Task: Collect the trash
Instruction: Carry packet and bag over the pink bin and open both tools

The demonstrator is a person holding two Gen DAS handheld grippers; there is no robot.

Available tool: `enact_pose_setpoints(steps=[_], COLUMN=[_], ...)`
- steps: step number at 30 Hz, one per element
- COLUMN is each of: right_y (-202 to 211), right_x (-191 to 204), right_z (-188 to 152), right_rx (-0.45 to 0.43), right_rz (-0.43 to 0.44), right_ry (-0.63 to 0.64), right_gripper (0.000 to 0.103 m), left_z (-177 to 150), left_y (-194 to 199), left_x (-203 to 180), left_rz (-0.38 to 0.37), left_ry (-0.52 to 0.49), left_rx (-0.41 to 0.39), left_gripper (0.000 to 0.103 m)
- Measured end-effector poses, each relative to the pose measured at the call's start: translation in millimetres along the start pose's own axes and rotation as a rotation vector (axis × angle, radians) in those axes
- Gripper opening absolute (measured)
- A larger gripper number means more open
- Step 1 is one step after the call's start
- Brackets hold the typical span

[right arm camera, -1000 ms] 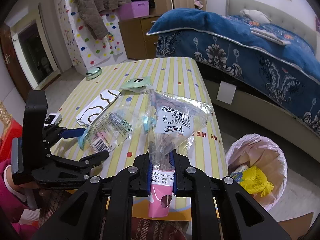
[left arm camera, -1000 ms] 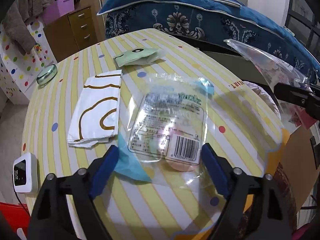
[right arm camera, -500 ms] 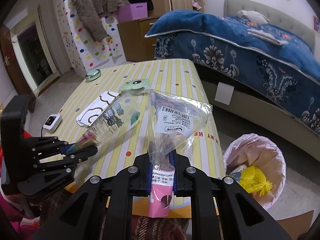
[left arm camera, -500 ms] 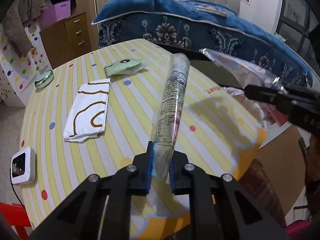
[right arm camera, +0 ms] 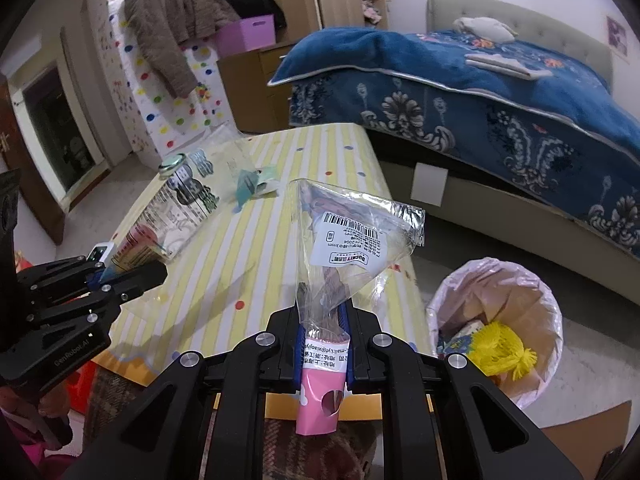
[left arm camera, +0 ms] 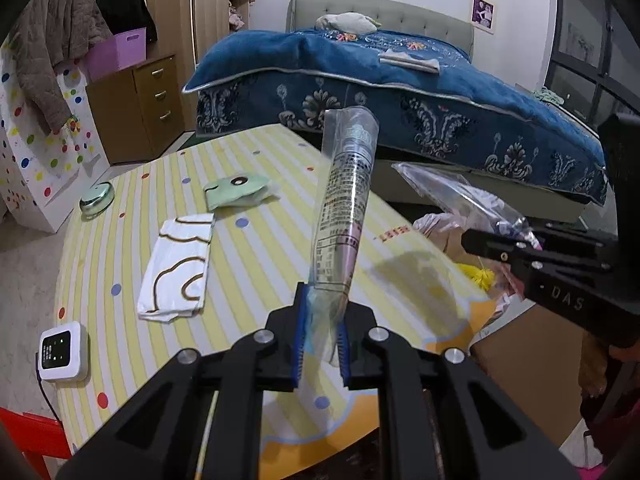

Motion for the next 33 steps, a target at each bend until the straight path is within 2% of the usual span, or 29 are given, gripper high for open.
enact_pose_setpoints(steps=[9,21,26,33], right_y=[24,49,39,-11], right_x=[-50,-147,-176,-204], right_z=[-9,-45,-63,-66], right_rx=[-0.031,-0.038,-0.007,0.069], right_rz=[-0.088,-0.270,-0.286,-0.279], right_ry=[-0.080,-0.252,-0.336,-0.351], right_gripper=[0.015,0.015,0.016,0.021], left_z=[8,22,23,34], left_y=[-9,-44,-67,-97], left_x=[-35,-124,-155,-175], left_rz=[-0.087,-0.247,-0.287,-0.291], left_ry=[-0.030,-0.125,-0.152,-0.170], left_rx=[-0.015,0.003,0.032,0.061], left_gripper=[0.011,0.011,0.011,0.011])
Point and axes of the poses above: each gripper's, at about its wrist camera, not at the fingertips, and y roughly against the way its jaws point, x to its left, z to its top, the point moved 7 cm from there along -y, roughly the way its jaws point
